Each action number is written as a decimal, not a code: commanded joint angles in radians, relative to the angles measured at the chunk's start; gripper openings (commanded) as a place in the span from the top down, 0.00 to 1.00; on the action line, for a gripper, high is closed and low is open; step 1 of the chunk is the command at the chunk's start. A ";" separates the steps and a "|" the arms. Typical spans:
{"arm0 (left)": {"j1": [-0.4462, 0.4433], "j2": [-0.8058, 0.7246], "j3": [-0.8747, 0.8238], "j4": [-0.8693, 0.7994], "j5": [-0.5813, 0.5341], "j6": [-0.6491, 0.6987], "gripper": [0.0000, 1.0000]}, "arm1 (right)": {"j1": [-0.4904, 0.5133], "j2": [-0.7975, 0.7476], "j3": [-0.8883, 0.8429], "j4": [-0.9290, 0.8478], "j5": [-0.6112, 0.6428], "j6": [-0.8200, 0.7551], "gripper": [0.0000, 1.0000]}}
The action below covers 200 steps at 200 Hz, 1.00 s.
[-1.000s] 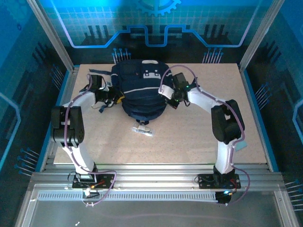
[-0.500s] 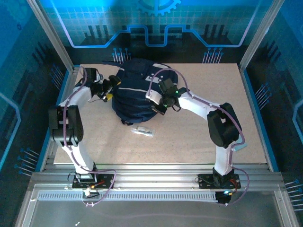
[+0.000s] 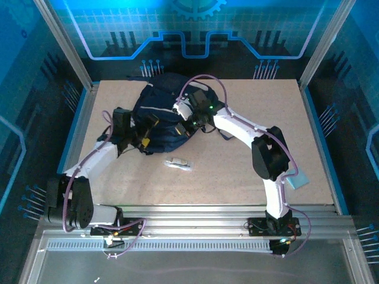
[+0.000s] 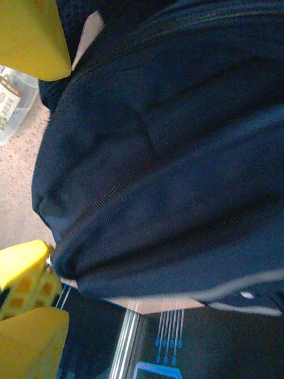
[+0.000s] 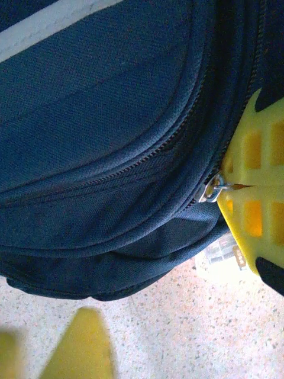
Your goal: Pack books, pencil case, and school supplies into a backpack
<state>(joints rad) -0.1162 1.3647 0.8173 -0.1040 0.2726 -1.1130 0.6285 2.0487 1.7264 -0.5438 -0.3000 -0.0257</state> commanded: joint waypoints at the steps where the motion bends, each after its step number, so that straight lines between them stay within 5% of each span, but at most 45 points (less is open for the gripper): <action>1: -0.045 0.043 -0.023 0.159 -0.048 -0.162 0.01 | 0.034 -0.026 0.050 0.028 -0.063 0.086 1.00; 67: -0.071 0.249 0.050 0.335 -0.105 -0.210 0.08 | 0.102 -0.136 -0.087 0.000 -0.084 0.058 1.00; 134: -0.070 0.304 0.027 0.456 -0.095 -0.188 1.00 | 0.081 -0.168 -0.227 -0.074 0.069 -0.069 1.00; 200: -0.071 0.281 0.025 0.446 -0.058 -0.147 1.00 | -0.060 -0.130 -0.239 -0.192 0.246 -0.207 1.00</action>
<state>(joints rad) -0.2127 1.6566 0.8310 0.2687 0.2943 -1.3029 0.6445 1.9553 1.5089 -0.5091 -0.1406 -0.1631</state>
